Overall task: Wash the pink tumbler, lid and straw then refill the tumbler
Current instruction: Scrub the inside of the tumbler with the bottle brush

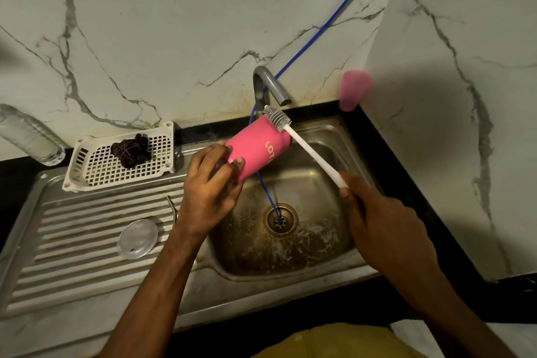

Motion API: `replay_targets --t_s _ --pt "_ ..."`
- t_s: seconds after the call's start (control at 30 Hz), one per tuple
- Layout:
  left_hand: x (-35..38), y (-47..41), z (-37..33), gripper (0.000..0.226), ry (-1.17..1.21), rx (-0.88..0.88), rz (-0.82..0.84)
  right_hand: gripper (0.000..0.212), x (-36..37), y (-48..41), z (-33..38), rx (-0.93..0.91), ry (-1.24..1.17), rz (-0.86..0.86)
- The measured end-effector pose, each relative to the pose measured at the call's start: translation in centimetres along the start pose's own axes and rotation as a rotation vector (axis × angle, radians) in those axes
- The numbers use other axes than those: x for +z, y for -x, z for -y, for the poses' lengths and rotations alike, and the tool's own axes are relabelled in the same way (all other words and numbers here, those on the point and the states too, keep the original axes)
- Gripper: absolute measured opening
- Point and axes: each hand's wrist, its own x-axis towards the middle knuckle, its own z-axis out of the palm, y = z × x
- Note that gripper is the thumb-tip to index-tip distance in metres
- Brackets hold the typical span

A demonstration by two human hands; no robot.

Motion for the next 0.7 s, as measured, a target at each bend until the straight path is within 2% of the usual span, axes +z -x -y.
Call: replay_targets --t_s 0.1,0.3,0.5,0.63,0.7 --pt "0.0 0.3 -0.1 0.046 -0.001 -0.033 -0.029 0.047 -0.4 0.0 0.0 -0.007 -0.018 -0.004" --pt "-0.4 0.1 0.6 0.054 0.065 -0.214 -0.114 0.045 0.5 1.9 0.7 -0.088 -0.104 -0.022" --pt "-0.8 -0.7 0.7 0.051 0.075 -0.265 -0.147 0.049 2.1 3.4 1.2 -0.191 -0.103 0.054" --pt "-0.8 -0.7 0.3 0.051 0.063 -0.279 -0.133 0.046 1.3 3.0 0.8 -0.223 -0.058 -0.002" --pt "-0.8 -0.8 0.2 0.052 0.067 -0.261 -0.132 0.044 0.8 2.6 0.4 -0.181 -0.064 -0.049"
